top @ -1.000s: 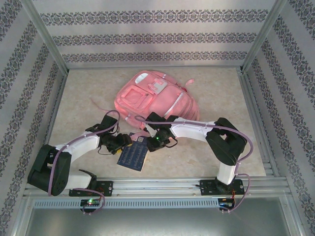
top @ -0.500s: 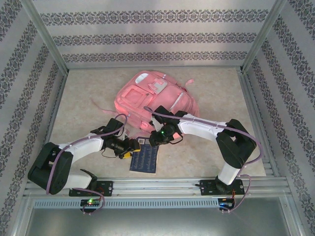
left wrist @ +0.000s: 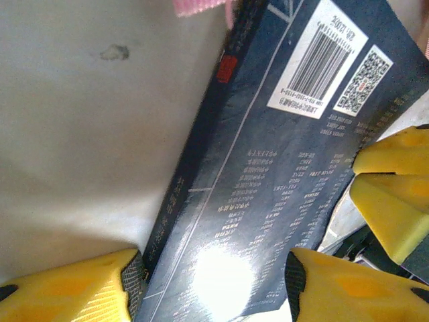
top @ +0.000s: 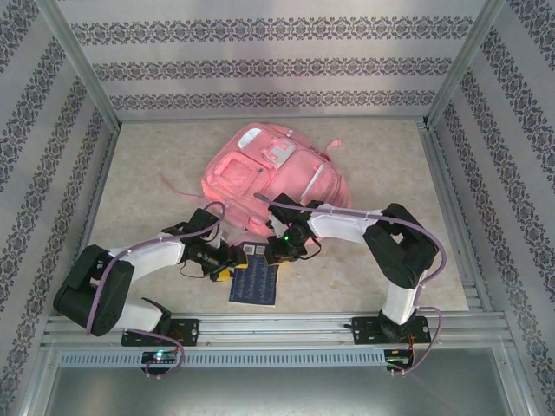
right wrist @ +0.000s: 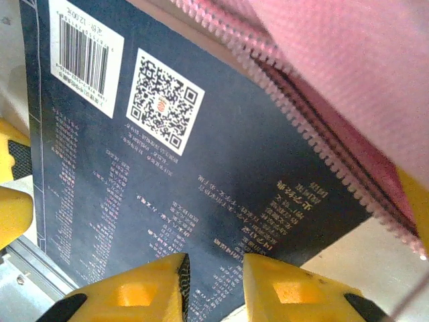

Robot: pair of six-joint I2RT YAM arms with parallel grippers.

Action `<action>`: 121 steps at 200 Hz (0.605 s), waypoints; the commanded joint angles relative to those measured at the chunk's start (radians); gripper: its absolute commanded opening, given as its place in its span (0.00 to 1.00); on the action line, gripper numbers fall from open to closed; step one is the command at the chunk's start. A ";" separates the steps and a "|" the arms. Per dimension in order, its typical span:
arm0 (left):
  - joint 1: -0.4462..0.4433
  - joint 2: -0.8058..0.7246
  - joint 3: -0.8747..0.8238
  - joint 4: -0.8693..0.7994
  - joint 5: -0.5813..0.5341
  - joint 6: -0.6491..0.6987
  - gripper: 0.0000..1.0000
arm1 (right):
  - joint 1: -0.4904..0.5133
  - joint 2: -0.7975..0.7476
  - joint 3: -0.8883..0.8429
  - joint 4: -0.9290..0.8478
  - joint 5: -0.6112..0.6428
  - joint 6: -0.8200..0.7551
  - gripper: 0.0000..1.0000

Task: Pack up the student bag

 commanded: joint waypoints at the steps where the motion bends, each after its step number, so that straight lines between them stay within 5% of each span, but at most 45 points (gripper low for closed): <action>1: -0.018 0.065 -0.011 0.114 0.003 0.009 0.60 | 0.006 0.008 -0.014 -0.078 0.056 -0.025 0.29; 31: -0.019 0.073 0.006 0.110 -0.004 0.012 0.61 | 0.013 -0.111 -0.025 -0.099 0.162 -0.027 0.33; 58: -0.020 0.047 0.004 0.129 -0.016 -0.009 0.61 | 0.036 -0.237 -0.082 -0.052 0.389 0.169 0.34; 121: -0.020 0.015 -0.028 0.183 -0.009 -0.016 0.61 | 0.089 -0.292 -0.229 0.182 0.351 0.389 0.46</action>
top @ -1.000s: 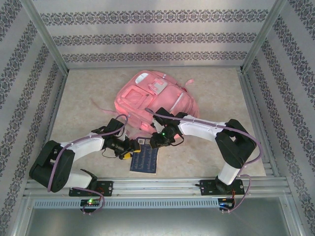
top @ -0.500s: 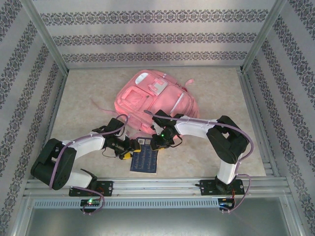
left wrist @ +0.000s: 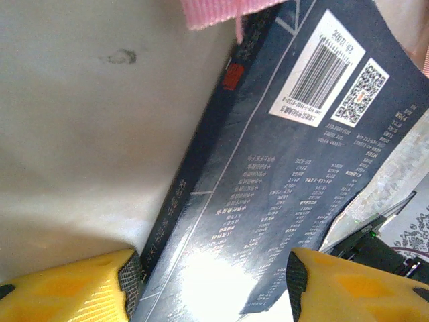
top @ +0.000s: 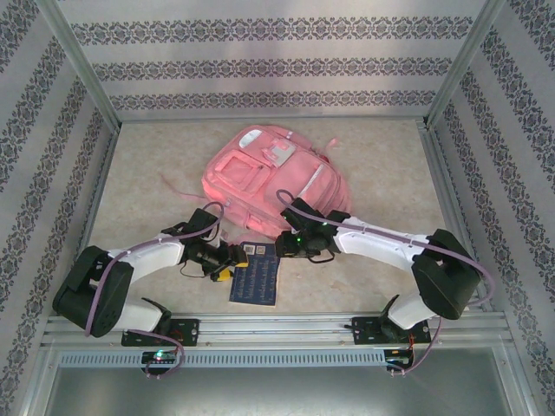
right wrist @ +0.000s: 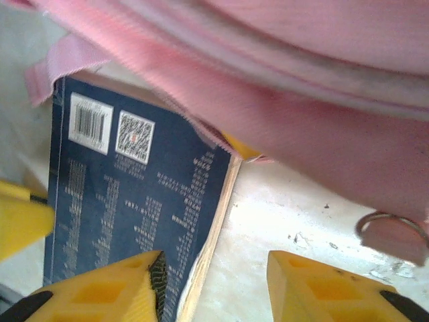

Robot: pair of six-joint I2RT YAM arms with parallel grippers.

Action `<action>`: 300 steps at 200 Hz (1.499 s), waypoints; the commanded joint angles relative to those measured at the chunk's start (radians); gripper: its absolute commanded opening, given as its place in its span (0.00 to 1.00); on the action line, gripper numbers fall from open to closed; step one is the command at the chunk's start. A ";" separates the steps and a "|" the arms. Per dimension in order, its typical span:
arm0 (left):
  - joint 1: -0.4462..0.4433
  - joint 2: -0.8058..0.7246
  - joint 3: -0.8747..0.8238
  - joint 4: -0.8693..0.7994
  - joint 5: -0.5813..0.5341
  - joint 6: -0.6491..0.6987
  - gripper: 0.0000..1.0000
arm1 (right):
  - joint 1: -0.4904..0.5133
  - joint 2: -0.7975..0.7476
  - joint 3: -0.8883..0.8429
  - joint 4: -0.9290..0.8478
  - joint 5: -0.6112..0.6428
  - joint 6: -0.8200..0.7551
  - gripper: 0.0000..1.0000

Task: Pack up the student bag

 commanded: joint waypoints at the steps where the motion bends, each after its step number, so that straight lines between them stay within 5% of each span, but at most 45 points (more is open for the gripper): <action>1: -0.020 0.024 -0.019 0.162 -0.005 0.035 0.61 | 0.039 0.018 -0.063 0.113 0.027 0.134 0.46; 83: -0.020 0.055 -0.029 0.210 0.033 0.066 0.61 | 0.132 0.109 -0.106 0.200 0.019 0.220 0.38; 144: -0.022 0.072 -0.024 0.315 0.127 0.024 0.61 | 0.132 0.201 -0.126 0.290 -0.023 0.232 0.22; 235: -0.021 -0.110 -0.104 0.476 0.271 -0.073 0.55 | 0.090 0.231 -0.149 0.300 -0.050 0.214 0.20; 300: -0.020 -0.248 -0.148 0.529 0.266 -0.127 0.50 | 0.080 0.222 -0.142 0.234 -0.061 0.162 0.21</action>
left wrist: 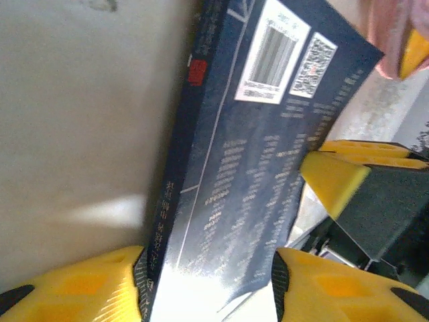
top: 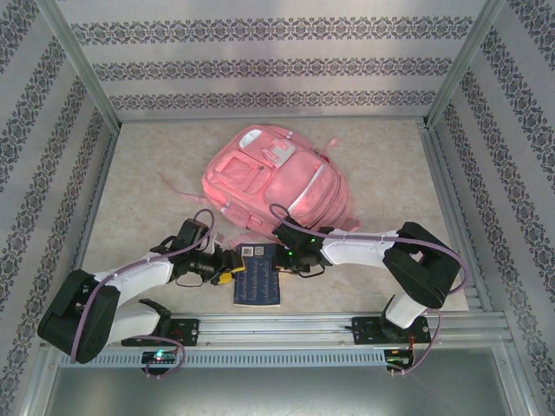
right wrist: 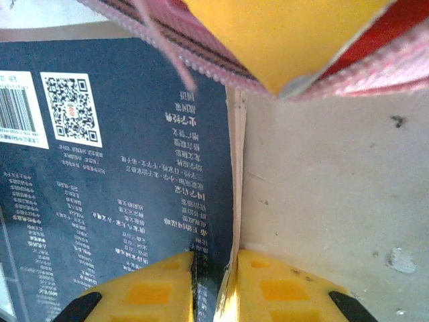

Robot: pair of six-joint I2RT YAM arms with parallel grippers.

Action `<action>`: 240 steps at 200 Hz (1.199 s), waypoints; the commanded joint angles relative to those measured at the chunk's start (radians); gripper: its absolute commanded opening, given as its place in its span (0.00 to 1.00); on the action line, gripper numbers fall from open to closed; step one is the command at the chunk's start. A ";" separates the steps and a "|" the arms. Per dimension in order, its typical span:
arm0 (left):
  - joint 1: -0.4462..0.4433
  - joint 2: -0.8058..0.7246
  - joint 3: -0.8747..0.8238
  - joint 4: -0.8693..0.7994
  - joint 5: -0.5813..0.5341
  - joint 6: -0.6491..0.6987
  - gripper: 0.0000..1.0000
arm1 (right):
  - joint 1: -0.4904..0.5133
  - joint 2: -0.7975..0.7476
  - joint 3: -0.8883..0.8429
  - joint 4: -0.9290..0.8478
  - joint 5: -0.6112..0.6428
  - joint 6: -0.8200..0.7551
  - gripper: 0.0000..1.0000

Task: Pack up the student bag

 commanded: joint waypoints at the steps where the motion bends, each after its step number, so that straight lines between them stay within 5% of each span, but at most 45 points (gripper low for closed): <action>1: -0.033 -0.064 0.032 0.316 0.191 -0.049 0.50 | 0.002 0.085 -0.036 0.008 0.001 -0.037 0.21; 46: -0.033 -0.097 -0.012 0.371 0.181 -0.093 0.49 | 0.000 0.073 -0.035 -0.021 0.005 -0.058 0.22; 117: -0.035 0.055 0.068 0.146 0.129 0.044 0.48 | -0.002 0.046 -0.044 -0.032 0.017 -0.072 0.23; 161: -0.036 0.010 0.062 0.094 0.090 0.056 0.00 | -0.003 -0.020 -0.037 -0.065 0.035 -0.126 0.29; 240: -0.032 -0.426 0.170 -0.161 -0.086 0.043 0.00 | -0.053 -0.379 0.113 -0.339 0.035 -0.341 0.43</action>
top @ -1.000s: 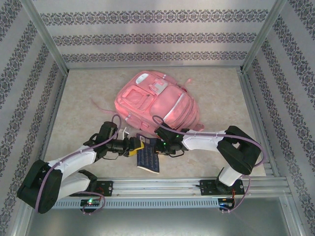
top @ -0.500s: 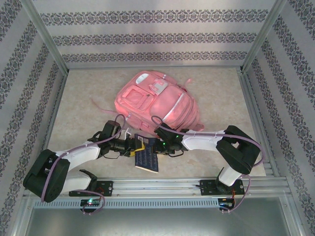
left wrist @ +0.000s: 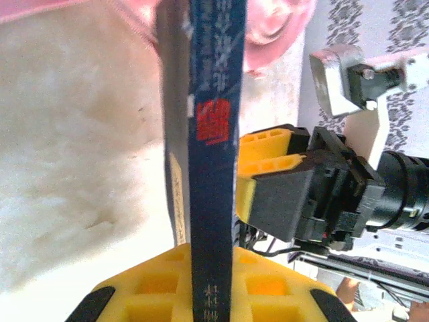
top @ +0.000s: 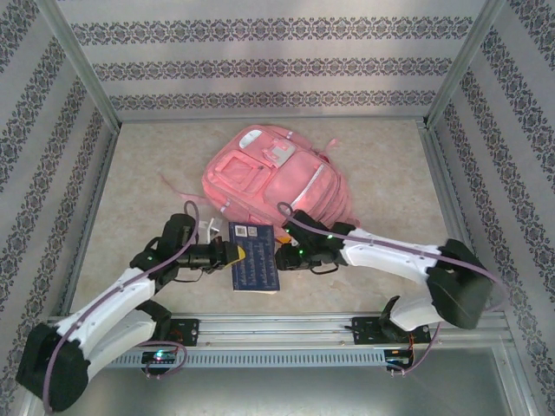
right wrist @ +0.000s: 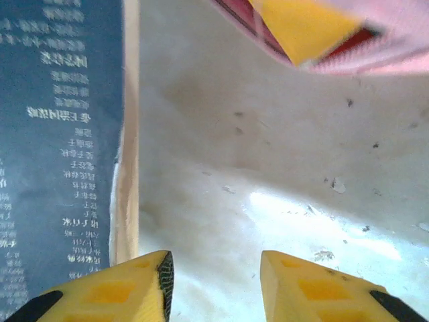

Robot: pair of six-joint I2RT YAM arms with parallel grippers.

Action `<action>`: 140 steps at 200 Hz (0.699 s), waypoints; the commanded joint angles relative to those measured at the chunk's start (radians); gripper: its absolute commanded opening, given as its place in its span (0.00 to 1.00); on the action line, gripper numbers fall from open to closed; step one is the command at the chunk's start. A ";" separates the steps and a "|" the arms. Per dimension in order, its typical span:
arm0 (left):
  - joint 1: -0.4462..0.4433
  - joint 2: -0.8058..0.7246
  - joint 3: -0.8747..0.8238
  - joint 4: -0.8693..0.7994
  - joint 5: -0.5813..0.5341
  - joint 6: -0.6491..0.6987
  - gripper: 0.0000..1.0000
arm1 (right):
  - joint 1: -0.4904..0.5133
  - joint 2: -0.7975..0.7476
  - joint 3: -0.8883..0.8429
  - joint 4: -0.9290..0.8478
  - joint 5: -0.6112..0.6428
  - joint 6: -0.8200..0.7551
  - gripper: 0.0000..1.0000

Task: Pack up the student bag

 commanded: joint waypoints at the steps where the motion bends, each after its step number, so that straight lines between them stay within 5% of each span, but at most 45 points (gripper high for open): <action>1: -0.004 -0.073 0.105 -0.090 -0.071 0.014 0.00 | -0.038 -0.125 0.070 -0.101 0.018 -0.096 0.43; 24: 0.000 -0.041 0.226 -0.053 -0.123 -0.005 0.00 | -0.124 -0.242 0.102 -0.055 0.006 -0.068 0.50; 61: 0.001 0.076 0.346 0.263 -0.328 -0.173 0.00 | -0.258 -0.359 0.116 0.153 -0.040 0.076 0.59; 97: 0.000 0.206 0.455 0.530 -0.480 -0.290 0.00 | -0.299 -0.348 0.169 0.280 -0.117 0.208 0.72; 140: -0.002 0.297 0.568 0.644 -0.552 -0.355 0.00 | -0.334 -0.311 0.169 0.547 -0.152 0.442 0.83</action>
